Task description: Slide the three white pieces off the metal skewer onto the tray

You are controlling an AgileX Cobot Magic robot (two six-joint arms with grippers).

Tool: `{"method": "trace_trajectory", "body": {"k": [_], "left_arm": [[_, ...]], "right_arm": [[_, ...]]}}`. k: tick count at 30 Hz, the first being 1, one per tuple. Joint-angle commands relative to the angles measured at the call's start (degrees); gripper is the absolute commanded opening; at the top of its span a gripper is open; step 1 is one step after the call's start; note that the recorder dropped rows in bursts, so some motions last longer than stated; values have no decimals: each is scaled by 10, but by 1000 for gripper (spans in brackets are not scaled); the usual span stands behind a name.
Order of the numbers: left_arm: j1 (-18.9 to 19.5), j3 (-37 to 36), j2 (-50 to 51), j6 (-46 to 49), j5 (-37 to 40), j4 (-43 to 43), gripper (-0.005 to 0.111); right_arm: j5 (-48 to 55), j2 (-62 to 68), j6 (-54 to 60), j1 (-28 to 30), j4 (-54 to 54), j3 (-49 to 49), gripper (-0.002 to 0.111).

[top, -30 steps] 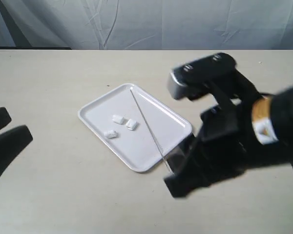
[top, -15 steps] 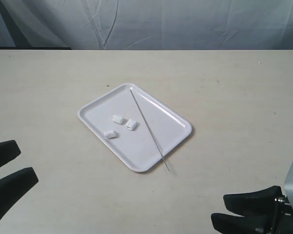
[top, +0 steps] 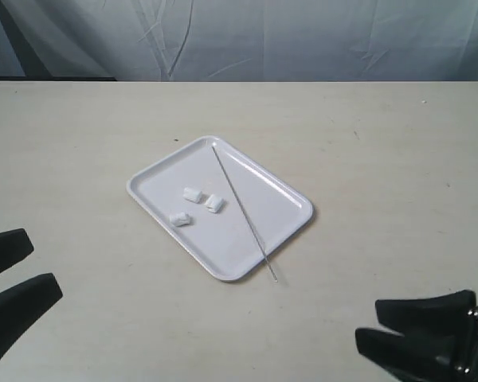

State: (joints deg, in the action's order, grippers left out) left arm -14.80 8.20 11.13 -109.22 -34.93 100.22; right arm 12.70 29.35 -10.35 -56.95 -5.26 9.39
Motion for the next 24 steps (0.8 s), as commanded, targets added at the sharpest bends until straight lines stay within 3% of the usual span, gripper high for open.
{"method": "trace_trajectory", "body": {"k": [1, 3, 12, 16, 24], "left_arm": [[-1, -2, -4, 0, 4, -3, 54], [-1, -2, -4, 0, 4, -3, 54], [-1, -2, -4, 0, 4, -3, 54], [-1, -2, -4, 0, 4, -3, 54], [-1, -2, -4, 0, 4, -3, 54]], "right_arm": [[-8, -92, 3, 147, 16, -1, 39], [-4, -142, 3, 262, 34, -1, 39], [0, -203, 3, 509, 73, -1, 39], [5, -204, 34, 559, 95, -5, 39], [4, -204, 44, 563, 102, -68, 39]]}}
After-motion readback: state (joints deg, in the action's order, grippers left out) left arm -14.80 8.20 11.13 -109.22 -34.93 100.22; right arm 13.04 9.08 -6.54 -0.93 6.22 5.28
